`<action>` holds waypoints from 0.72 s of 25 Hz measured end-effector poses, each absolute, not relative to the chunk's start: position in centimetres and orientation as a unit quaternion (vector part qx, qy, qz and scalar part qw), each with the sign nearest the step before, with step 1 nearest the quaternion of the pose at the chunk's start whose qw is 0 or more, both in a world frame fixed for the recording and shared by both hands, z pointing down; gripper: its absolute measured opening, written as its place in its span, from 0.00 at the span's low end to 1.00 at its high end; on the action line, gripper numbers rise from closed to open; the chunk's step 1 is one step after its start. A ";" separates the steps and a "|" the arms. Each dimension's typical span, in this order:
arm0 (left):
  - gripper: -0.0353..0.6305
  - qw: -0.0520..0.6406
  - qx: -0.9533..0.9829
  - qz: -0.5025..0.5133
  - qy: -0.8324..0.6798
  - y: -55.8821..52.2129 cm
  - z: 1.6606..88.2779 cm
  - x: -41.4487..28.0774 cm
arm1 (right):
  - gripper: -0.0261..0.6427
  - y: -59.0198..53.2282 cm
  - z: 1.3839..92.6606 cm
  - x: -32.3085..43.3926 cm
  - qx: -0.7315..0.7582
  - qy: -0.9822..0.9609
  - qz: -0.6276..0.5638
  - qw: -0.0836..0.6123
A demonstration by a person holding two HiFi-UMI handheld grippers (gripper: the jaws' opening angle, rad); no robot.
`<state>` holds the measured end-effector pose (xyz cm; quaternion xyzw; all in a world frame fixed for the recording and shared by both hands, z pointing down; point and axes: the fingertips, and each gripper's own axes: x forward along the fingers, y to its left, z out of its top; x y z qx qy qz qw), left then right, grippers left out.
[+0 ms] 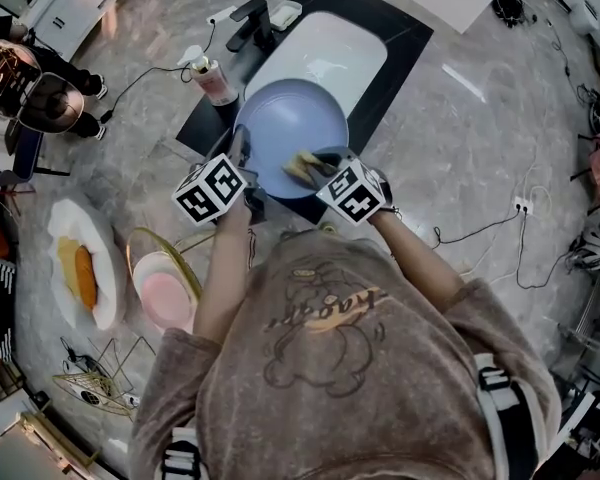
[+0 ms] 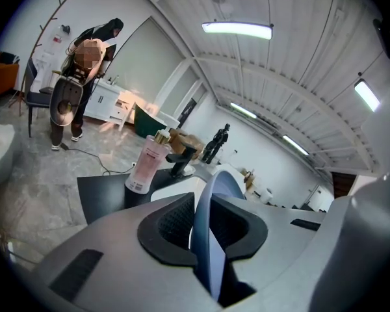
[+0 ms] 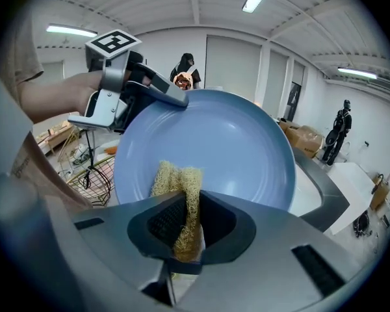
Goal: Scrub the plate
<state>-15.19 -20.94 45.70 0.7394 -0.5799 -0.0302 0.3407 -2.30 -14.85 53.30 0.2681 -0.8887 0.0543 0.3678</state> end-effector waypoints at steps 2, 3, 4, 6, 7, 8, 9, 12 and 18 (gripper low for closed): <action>0.14 0.348 0.739 -0.033 -0.576 -21.0 45.9 -14.9 | 0.11 -14.2 52.9 -3.0 0.252 -0.895 0.053 0.364; 0.14 0.351 0.739 -0.034 -0.574 -21.1 46.0 -14.8 | 0.11 -14.0 52.7 -3.4 0.245 -0.898 0.055 0.361; 0.14 0.354 0.739 -0.036 -0.572 -21.2 46.0 -14.6 | 0.11 -13.8 52.6 -3.7 0.240 -0.900 0.057 0.359; 0.14 0.357 0.741 -0.040 -0.567 -21.4 45.9 -14.2 | 0.11 -13.4 52.2 -4.4 0.229 -0.904 0.056 0.356; 0.14 0.358 0.742 -0.042 -0.565 -21.4 45.9 -14.1 | 0.11 -13.3 52.0 -4.8 0.224 -0.906 0.053 0.355; 0.14 0.359 0.742 -0.040 -0.565 -21.4 45.8 -13.9 | 0.11 -13.1 51.8 -5.1 0.220 -0.908 0.049 0.352; 0.14 0.360 0.741 -0.037 -0.566 -21.4 45.8 -13.8 | 0.11 -13.0 51.5 -5.5 0.218 -0.910 0.045 0.349; 0.14 0.367 0.740 -0.031 -0.564 -21.1 46.0 -13.3 | 0.11 -13.1 50.7 -6.3 0.220 -0.914 0.036 0.340; 0.14 0.382 0.742 -0.038 -0.550 -20.6 46.0 -12.3 | 0.11 -14.8 49.7 -6.3 0.237 -0.913 0.027 0.330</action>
